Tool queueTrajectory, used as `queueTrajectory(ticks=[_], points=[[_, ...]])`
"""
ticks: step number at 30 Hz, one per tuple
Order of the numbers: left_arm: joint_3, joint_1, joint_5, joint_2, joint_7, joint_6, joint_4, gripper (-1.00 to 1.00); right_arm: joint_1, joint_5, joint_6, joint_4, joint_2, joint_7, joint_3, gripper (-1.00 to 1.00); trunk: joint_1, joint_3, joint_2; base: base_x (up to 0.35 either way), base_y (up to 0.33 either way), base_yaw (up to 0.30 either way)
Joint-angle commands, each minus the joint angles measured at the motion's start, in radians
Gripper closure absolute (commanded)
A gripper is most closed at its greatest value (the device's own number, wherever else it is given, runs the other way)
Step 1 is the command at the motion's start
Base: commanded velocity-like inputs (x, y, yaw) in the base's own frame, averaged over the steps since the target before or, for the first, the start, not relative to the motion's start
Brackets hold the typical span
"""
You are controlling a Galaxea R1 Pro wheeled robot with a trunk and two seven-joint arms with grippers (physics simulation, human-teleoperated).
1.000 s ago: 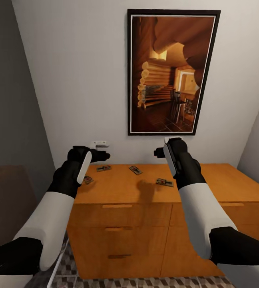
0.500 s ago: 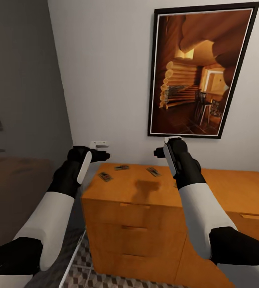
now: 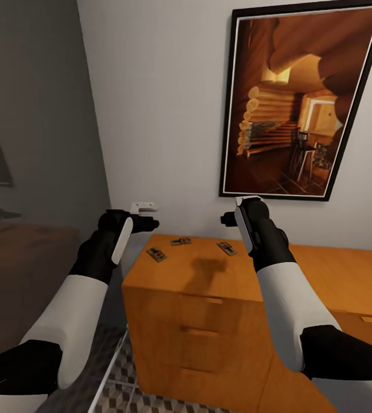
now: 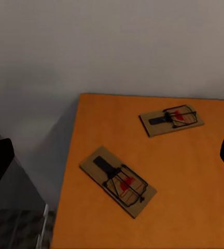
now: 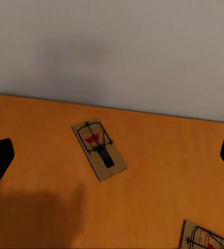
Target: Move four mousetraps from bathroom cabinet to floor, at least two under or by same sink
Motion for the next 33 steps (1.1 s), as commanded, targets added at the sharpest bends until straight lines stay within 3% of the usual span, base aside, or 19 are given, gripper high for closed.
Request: queueTrajectory(ticks=[1, 17, 33], points=[[-0.001, -0.001, 0.009, 0.000, 0.008, 0.004, 0.001, -1.00, -0.001, 0.008, 0.006, 0.001, 0.000, 0.004, 0.001, -1.00, 0.000, -0.001, -0.001, 0.206, 0.000, 0.011], [-0.005, -0.001, 0.012, -0.005, 0.005, 0.001, 0.009, -1.00, -0.001, 0.006, 0.006, 0.023, 0.000, 0.005, -0.003, -1.00, 0.000, -0.001, -0.001, 0.153, 0.000, 0.003], [-0.007, -0.001, 0.019, -0.009, 0.004, 0.004, 0.009, -1.00, -0.001, -0.016, 0.006, 0.160, 0.000, 0.016, -0.013, -1.00, 0.000, -0.001, -0.001, 0.009, 0.000, 0.000]])
